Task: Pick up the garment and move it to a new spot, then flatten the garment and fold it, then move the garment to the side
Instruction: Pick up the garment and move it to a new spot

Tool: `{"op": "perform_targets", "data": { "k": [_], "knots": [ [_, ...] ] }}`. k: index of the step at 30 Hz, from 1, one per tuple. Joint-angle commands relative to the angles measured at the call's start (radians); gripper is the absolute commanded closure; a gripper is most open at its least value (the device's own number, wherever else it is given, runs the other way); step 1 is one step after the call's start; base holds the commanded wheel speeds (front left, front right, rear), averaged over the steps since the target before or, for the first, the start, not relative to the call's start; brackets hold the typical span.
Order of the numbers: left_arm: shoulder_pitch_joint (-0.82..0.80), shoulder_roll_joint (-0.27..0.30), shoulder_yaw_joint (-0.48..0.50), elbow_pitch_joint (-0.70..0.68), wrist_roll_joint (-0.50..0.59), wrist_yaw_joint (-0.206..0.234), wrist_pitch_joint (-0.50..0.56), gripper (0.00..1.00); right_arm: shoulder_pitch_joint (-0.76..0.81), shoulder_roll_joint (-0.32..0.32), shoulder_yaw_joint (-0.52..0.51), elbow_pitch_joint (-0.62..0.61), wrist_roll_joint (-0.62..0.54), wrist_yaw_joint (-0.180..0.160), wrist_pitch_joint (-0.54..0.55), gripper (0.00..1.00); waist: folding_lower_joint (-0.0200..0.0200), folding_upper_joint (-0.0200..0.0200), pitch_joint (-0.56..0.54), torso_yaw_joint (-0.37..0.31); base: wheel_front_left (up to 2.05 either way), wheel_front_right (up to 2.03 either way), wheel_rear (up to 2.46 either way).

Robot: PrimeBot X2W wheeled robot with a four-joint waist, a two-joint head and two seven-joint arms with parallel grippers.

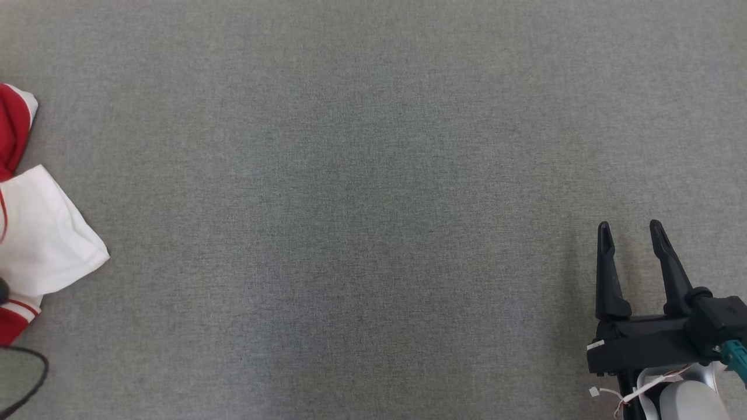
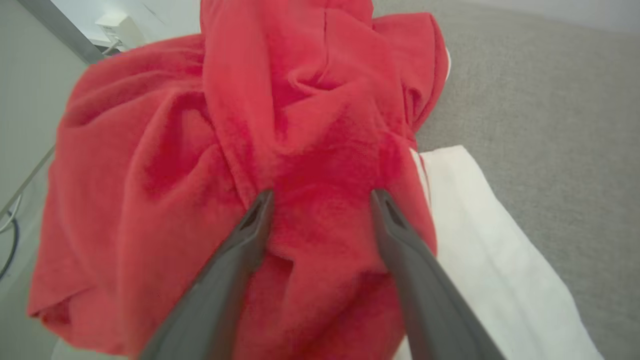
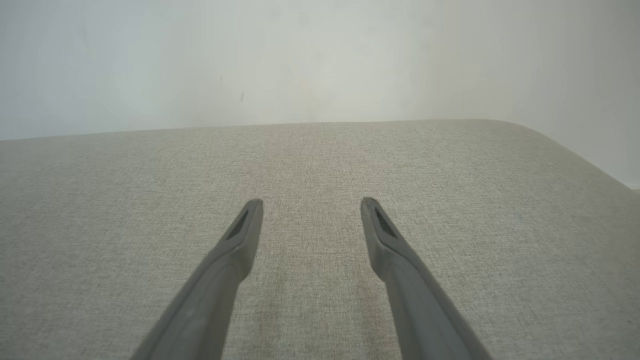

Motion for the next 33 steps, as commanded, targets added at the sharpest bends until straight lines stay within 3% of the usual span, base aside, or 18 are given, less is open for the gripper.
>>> {"op": "perform_targets", "data": {
  "k": [1, 2, 3, 4, 5, 12, 20, 25, 33],
  "knots": [
    [-0.004, -0.01, -0.006, 0.022, -0.008, 0.004, 0.023, 0.0, -0.004, -0.001, 0.003, 0.002, 0.0, -0.002, -0.003, 0.0, -0.0001, -0.0002, -0.004, 0.0, 0.0, 0.0, 0.0],
    [-0.007, -0.013, -0.009, 0.034, -0.012, 0.005, 0.035, 0.0, -0.004, -0.001, 0.004, 0.002, 0.0, -0.002, -0.002, 0.0, -0.0001, -0.0002, -0.005, 0.0, 0.0, 0.0, 0.0],
    [-0.009, -0.014, -0.011, 0.045, -0.013, 0.004, 0.043, 0.26, -0.004, -0.001, 0.006, 0.003, 0.001, -0.002, -0.001, 0.0, -0.0001, -0.0002, -0.007, -0.001, 0.0, 0.0, 0.0],
    [-0.011, -0.013, -0.013, 0.053, -0.012, 0.003, 0.038, 0.85, -0.005, -0.001, 0.007, 0.004, 0.002, -0.002, 0.0, 0.0, -0.0001, -0.0002, -0.008, -0.002, 0.0, 0.0, 0.0],
    [-0.011, -0.016, -0.015, 0.06, -0.012, 0.004, 0.033, 1.0, -0.005, -0.001, 0.008, 0.004, 0.003, -0.002, 0.0, 0.0, -0.0001, -0.0002, -0.01, -0.002, 0.0, 0.0, 0.0],
    [-0.04, 0.001, -0.029, 0.039, 0.027, 0.011, -0.121, 1.0, 0.011, -0.001, 0.001, 0.01, 0.012, -0.002, -0.004, 0.0, -0.0001, -0.0002, -0.043, 0.014, 0.0, 0.0, 0.0],
    [-0.093, 0.031, -0.062, -0.085, 0.076, 0.005, -0.271, 1.0, 0.024, -0.001, 0.014, 0.083, 0.052, -0.002, -0.03, 0.0, -0.0001, -0.0002, -0.128, 0.029, 0.0, 0.0, 0.0],
    [-0.161, 0.044, -0.11, -0.219, 0.101, -0.014, -0.269, 1.0, 0.035, -0.001, 0.019, 0.164, 0.085, -0.002, -0.05, 0.0, -0.0001, -0.0002, -0.175, 0.007, 0.0, 0.0, 0.0],
    [-0.282, -0.024, -0.22, -0.424, 0.117, -0.025, -0.187, 1.0, 0.032, -0.001, 0.03, 0.257, 0.128, -0.002, -0.063, 0.0, -0.0001, -0.0002, -0.209, -0.071, 0.0, 0.0, 0.0]
  ]
}}
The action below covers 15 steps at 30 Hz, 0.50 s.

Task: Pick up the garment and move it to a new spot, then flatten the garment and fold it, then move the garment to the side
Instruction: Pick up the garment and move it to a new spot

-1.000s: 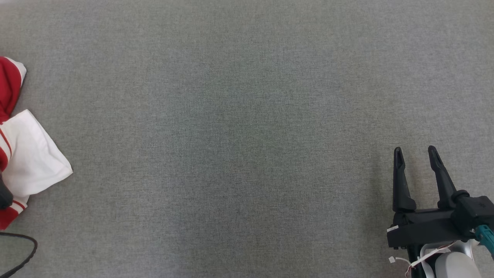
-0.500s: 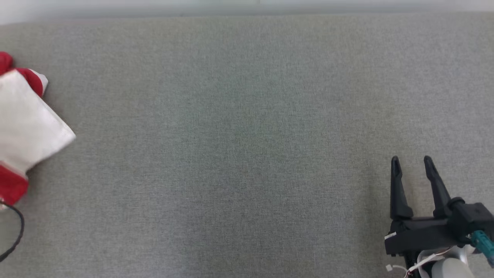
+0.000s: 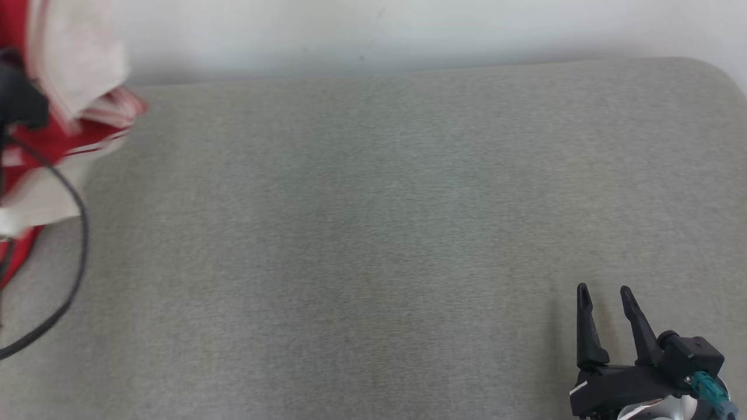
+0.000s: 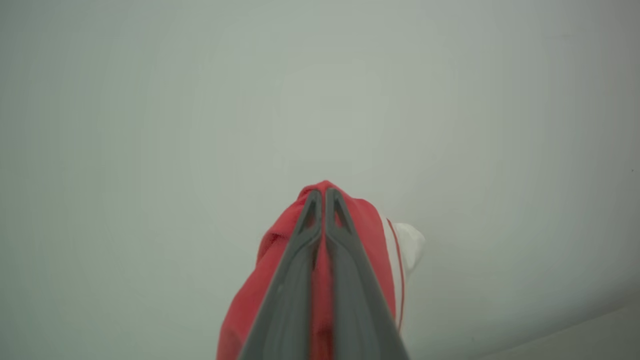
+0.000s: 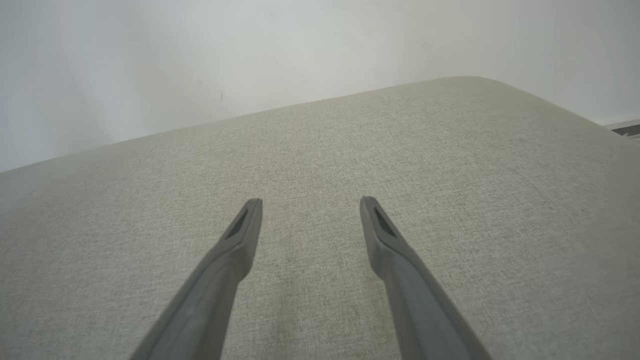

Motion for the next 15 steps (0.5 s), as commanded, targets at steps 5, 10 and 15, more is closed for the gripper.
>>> {"op": "perform_targets", "data": {
  "k": [5, 10, 15],
  "knots": [
    [-0.055, -0.082, -0.086, -0.075, -0.023, -0.007, 0.051, 1.0, 0.01, -0.001, 0.0, 0.007, 0.028, -0.002, -0.005, 0.0, 0.0001, 0.0, -0.037, -0.109, 0.0, 0.0, 0.0],
    [-0.079, -0.194, -0.168, -0.088, -0.045, -0.012, 0.057, 1.0, 0.026, -0.001, -0.001, 0.004, 0.049, -0.002, -0.006, 0.0, 0.0001, 0.0, -0.055, -0.185, 0.0, 0.0, 0.0],
    [-0.051, -0.304, -0.242, -0.061, -0.068, -0.013, 0.039, 1.0, 0.039, -0.001, -0.011, 0.005, 0.041, -0.002, -0.006, 0.0, 0.0001, 0.0, -0.06, -0.234, 0.0, 0.0, 0.0]
  ]
}}
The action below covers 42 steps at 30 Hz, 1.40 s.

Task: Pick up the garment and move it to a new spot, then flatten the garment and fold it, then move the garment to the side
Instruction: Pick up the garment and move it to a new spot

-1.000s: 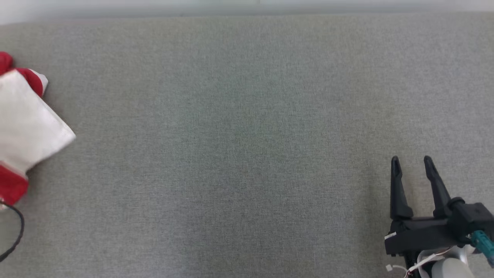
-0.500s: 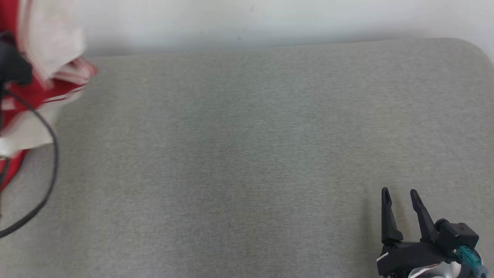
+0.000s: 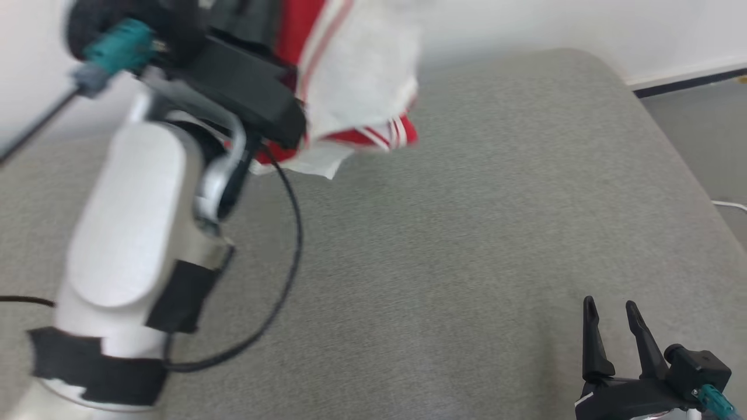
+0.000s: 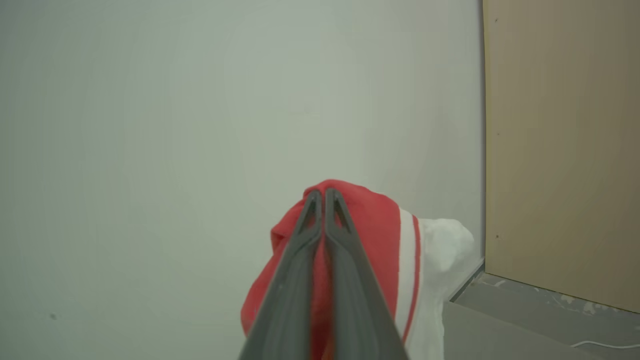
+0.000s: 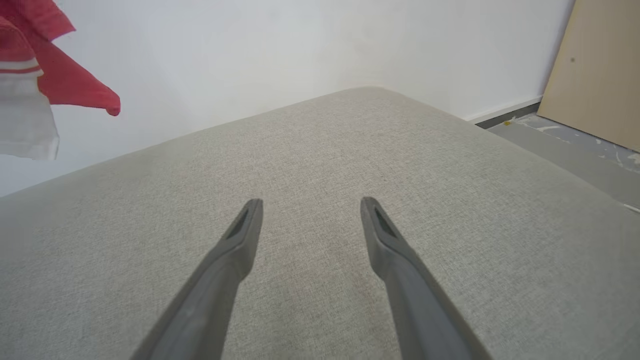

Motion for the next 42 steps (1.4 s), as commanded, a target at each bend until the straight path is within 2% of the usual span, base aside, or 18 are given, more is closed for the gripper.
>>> {"op": "perform_targets", "data": {
  "k": [1, 3, 8, 17, 22, 23, 24, 25, 32, 42],
  "knots": [
    [0.024, -0.013, -0.006, 0.007, -0.013, -0.003, -0.008, 1.0, 0.012, -0.001, -0.002, -0.002, -0.004, -0.002, -0.005, 0.0, 0.0001, 0.0, -0.015, -0.043, 0.0, 0.0, 0.0],
    [0.052, -0.042, -0.018, 0.027, -0.027, 0.005, -0.018, 1.0, 0.016, -0.001, -0.011, -0.006, -0.007, -0.002, -0.005, 0.0, 0.0001, 0.0, -0.014, -0.046, 0.0, 0.0, 0.0],
    [0.164, -0.06, -0.041, 0.101, -0.038, 0.021, -0.055, 1.0, 0.019, -0.001, -0.03, -0.009, -0.023, -0.002, -0.005, 0.0, 0.0001, 0.0, -0.012, -0.033, 0.0, 0.0, 0.0],
    [0.432, 0.01, -0.003, 0.293, -0.062, 0.067, -0.164, 1.0, 0.005, -0.001, -0.013, 0.002, -0.059, -0.002, -0.005, 0.0, 0.0001, 0.0, -0.015, 0.015, 0.0, 0.0, 0.0],
    [0.52, 0.038, 0.035, 0.382, -0.086, 0.082, -0.232, 1.0, 0.002, -0.001, 0.023, 0.017, -0.063, -0.002, -0.005, 0.0, 0.0001, 0.0, -0.029, 0.038, 0.0, 0.0, 0.0],
    [0.525, 0.045, 0.035, 0.396, -0.081, 0.083, -0.241, 0.87, 0.0, -0.001, 0.033, 0.018, -0.06, -0.002, -0.005, 0.0, 0.0001, 0.0, -0.032, 0.043, 0.0, 0.0, 0.0],
    [0.527, 0.043, 0.039, 0.404, -0.083, 0.081, -0.256, 0.09, -0.002, -0.001, 0.043, 0.019, -0.058, -0.002, -0.005, 0.0, 0.0001, 0.0, -0.036, 0.05, 0.0, 0.0, 0.0],
    [0.527, 0.038, 0.047, 0.403, -0.091, 0.08, -0.272, 0.0, -0.003, -0.001, 0.05, 0.021, -0.057, -0.002, -0.005, 0.0, 0.0001, 0.0, -0.04, 0.055, 0.0, 0.0, 0.0],
    [0.541, 0.036, 0.078, 0.347, -0.083, 0.07, -0.319, 0.0, 0.015, -0.001, 0.065, 0.012, -0.062, -0.002, -0.005, 0.0, 0.0001, 0.0, -0.089, 0.114, 0.0, 0.0, 0.0],
    [0.673, 0.085, 0.155, 0.09, -0.001, 0.08, -0.323, 0.0, 0.04, -0.001, 0.067, -0.044, -0.091, -0.002, -0.005, 0.0, 0.0001, 0.0, -0.15, 0.2, 0.0, 0.0, 0.0]
  ]
}}
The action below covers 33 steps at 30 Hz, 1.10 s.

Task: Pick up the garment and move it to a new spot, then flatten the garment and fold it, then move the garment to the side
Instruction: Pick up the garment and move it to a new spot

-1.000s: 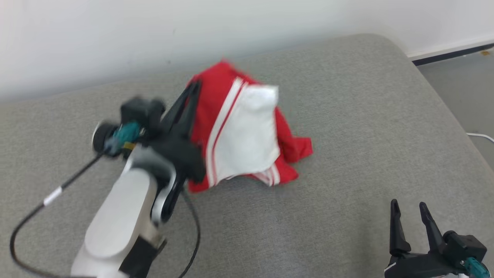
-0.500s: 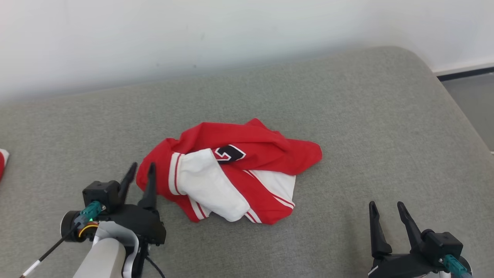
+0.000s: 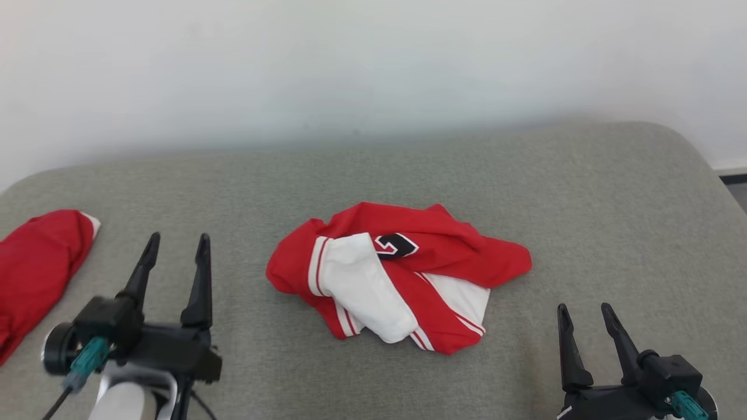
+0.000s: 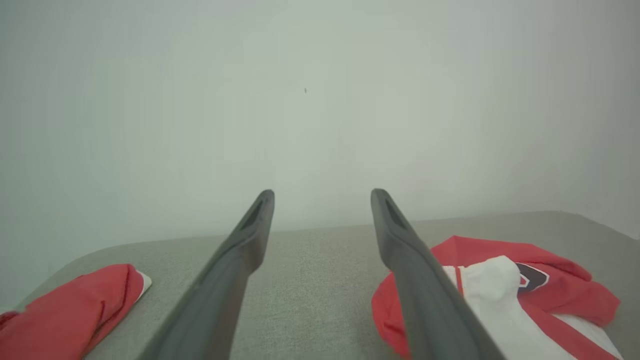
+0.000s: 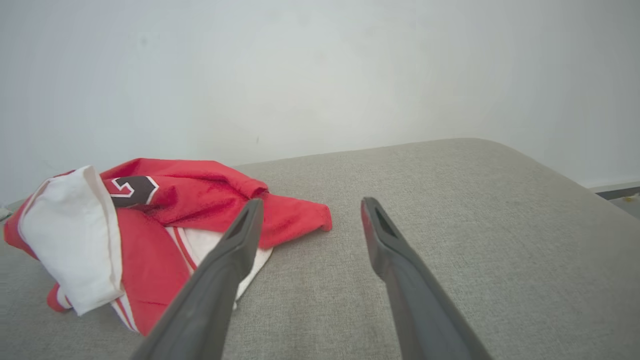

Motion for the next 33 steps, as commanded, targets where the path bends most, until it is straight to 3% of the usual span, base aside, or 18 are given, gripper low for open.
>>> {"op": "perform_targets", "data": {
  "k": [1, 15, 33],
  "knots": [
    [0.058, 0.014, 0.022, -0.048, 0.022, 0.003, -0.003, 0.0, 0.012, -0.002, 0.0, -0.012, -0.016, -0.002, -0.003, 0.0, 0.0001, 0.0001, -0.035, 0.045, 0.0, 0.0, 0.0],
    [0.315, 0.039, 0.093, -0.216, 0.075, -0.001, -0.003, 0.0, 0.048, -0.002, -0.002, -0.042, -0.037, -0.002, 0.005, 0.0, 0.0001, 0.0001, -0.067, 0.104, 0.0, 0.0, 0.0],
    [0.42, -0.021, 0.132, -0.216, 0.1, -0.032, -0.003, 0.0, 0.096, -0.002, -0.005, -0.057, -0.018, -0.002, 0.019, 0.0, 0.0001, 0.0001, -0.074, 0.121, 0.0, 0.0, 0.0]
  ]
}}
